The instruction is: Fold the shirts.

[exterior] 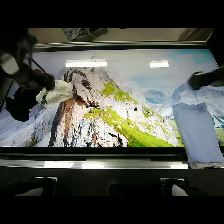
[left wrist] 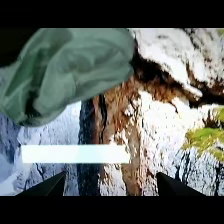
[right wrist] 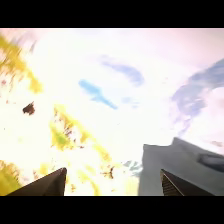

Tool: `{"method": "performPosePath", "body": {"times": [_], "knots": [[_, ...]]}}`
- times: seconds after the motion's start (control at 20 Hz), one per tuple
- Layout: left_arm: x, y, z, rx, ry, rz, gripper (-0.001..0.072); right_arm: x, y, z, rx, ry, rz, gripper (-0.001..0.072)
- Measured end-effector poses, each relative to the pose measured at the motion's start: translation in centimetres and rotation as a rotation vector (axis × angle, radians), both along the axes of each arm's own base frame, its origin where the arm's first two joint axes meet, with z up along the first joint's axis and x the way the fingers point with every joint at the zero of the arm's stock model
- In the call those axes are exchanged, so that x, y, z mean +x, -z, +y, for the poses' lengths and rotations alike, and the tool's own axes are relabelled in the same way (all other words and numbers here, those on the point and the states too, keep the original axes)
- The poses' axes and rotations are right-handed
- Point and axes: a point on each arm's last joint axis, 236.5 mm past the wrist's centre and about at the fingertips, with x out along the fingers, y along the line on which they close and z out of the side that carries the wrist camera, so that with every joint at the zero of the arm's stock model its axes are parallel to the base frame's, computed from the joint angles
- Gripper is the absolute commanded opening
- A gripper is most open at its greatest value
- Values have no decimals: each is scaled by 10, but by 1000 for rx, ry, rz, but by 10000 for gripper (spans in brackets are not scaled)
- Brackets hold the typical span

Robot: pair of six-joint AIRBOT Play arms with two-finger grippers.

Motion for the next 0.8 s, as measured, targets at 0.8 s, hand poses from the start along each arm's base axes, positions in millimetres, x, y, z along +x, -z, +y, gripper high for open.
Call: {"method": "performPosePath", "body": {"times": [0.8], "knots": [[-85,105,-20,-157,-125,154,666,-36,128,78,5,-155,465,671]]}}
